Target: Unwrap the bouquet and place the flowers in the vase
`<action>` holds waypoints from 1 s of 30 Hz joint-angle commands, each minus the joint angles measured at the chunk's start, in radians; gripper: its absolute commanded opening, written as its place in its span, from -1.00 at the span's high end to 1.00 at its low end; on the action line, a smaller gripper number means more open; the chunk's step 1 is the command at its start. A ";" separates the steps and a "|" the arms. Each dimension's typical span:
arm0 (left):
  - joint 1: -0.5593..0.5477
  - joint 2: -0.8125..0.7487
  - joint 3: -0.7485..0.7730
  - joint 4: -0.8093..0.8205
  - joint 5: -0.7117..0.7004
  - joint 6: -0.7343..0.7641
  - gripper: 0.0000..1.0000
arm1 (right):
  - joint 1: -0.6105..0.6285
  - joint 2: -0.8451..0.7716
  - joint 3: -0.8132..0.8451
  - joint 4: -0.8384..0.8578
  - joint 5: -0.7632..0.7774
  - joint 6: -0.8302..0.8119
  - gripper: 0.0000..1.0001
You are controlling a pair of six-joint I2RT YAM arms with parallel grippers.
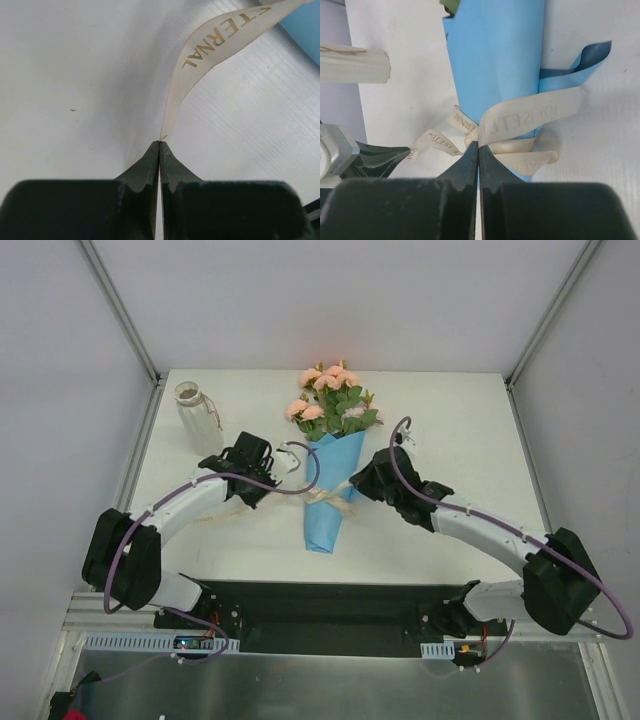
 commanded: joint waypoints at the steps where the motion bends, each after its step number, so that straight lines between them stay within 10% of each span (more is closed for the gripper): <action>1: 0.055 -0.088 0.067 -0.059 -0.034 -0.040 1.00 | -0.010 -0.128 0.043 -0.102 0.128 -0.102 0.98; 18: 0.480 -0.321 0.164 -0.186 -0.041 0.041 1.00 | -0.412 -0.626 0.058 -0.525 0.222 -0.368 0.98; 30: 0.756 -0.310 0.284 -0.209 -0.118 0.055 0.89 | -0.771 -0.591 0.181 -0.657 0.148 -0.475 0.74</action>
